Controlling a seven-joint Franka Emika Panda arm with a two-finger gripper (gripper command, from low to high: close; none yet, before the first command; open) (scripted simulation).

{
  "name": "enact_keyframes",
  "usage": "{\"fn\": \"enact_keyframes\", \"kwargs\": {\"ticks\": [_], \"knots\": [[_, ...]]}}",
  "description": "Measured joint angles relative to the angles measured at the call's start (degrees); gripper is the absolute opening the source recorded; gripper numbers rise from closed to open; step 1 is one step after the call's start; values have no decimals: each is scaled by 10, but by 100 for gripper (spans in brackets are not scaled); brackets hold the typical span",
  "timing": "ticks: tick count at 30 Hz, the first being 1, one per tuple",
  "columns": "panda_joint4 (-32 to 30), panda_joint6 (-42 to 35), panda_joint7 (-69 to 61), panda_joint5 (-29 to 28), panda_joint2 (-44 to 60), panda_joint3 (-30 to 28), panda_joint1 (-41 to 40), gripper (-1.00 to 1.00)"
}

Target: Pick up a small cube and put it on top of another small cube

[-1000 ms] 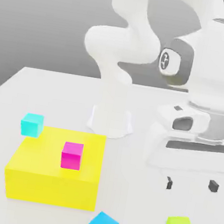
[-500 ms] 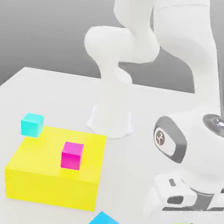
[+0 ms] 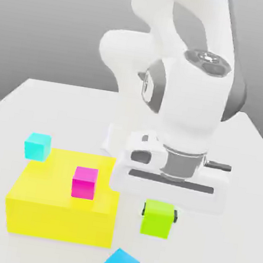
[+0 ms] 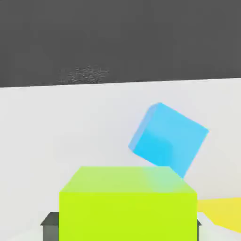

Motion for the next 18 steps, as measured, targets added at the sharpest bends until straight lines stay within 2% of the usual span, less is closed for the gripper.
{"fn": "enact_keyframes", "kwargs": {"ticks": [9,11,14,15,18], "knots": [[-90,-94,-26,36,-187,-77,-69,-100],[-106,-77,-28,40,-186,-86,-77,-100],[-126,-12,-30,41,-142,-89,-79,-100],[-132,10,-30,41,-126,-89,-80,100],[-132,10,-30,41,-126,-89,-80,100]]}}
